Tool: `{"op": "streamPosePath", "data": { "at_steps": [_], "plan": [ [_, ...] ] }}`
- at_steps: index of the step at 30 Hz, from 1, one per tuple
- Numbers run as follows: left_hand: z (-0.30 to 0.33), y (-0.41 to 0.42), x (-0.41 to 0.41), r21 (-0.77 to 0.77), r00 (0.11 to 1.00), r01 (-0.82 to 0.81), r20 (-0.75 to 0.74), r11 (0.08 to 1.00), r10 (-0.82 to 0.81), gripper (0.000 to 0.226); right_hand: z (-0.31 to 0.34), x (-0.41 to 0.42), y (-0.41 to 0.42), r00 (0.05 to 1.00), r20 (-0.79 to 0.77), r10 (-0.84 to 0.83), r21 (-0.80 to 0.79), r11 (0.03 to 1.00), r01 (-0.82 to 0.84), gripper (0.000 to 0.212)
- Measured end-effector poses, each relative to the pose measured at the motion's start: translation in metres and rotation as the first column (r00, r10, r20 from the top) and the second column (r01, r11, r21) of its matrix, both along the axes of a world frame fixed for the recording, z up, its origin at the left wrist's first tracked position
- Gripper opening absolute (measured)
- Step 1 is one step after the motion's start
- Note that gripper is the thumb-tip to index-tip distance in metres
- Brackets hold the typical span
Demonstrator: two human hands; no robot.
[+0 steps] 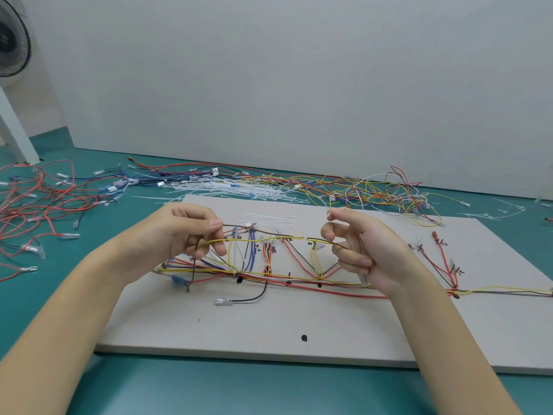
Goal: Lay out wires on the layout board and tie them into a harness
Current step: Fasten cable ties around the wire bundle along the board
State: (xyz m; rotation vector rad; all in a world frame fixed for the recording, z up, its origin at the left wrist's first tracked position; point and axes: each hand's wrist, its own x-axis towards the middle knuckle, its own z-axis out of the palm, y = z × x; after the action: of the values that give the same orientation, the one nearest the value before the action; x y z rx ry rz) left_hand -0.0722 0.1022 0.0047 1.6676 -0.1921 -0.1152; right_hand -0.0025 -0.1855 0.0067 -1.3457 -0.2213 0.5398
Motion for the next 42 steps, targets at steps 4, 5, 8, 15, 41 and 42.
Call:
{"op": "streamPosePath", "data": {
  "at_steps": [4, 5, 8, 15, 41, 42],
  "plan": [
    [0.001, 0.002, -0.004, -0.041, 0.996, 0.084, -0.011, 0.996, -0.084, 0.043, -0.001, 0.000, 0.000, 1.000, -0.007, 0.000, -0.022, 1.000, 0.000, 0.015],
    [0.002, 0.002, -0.005, -0.045, 0.995, 0.097, -0.013, 0.994, -0.098, 0.042, -0.001, 0.000, 0.000, 1.000, -0.008, -0.001, -0.023, 1.000, 0.001, 0.015],
    [0.003, 0.003, -0.008, -0.038, 0.993, 0.119, -0.017, 0.992, -0.119, 0.037, -0.001, 0.001, -0.002, 1.000, -0.006, 0.004, -0.020, 1.000, -0.004, 0.015],
    [0.005, 0.002, -0.007, 0.059, 0.997, 0.040, -0.061, 0.997, -0.036, 0.025, 0.001, 0.002, -0.005, 0.999, 0.033, -0.017, -0.027, 0.999, 0.018, 0.015],
    [-0.012, -0.028, -0.024, 0.386, 0.997, 0.071, 0.001, 0.920, -0.077, 0.026, -0.017, -0.016, -0.006, 0.897, 0.437, -0.064, -0.596, 0.726, 0.342, 0.013],
    [-0.011, -0.030, -0.024, 0.373, 0.997, 0.063, 0.020, 0.925, -0.076, 0.025, -0.018, -0.016, -0.008, 0.891, 0.448, -0.073, -0.601, 0.713, 0.361, 0.013]
  ]
}}
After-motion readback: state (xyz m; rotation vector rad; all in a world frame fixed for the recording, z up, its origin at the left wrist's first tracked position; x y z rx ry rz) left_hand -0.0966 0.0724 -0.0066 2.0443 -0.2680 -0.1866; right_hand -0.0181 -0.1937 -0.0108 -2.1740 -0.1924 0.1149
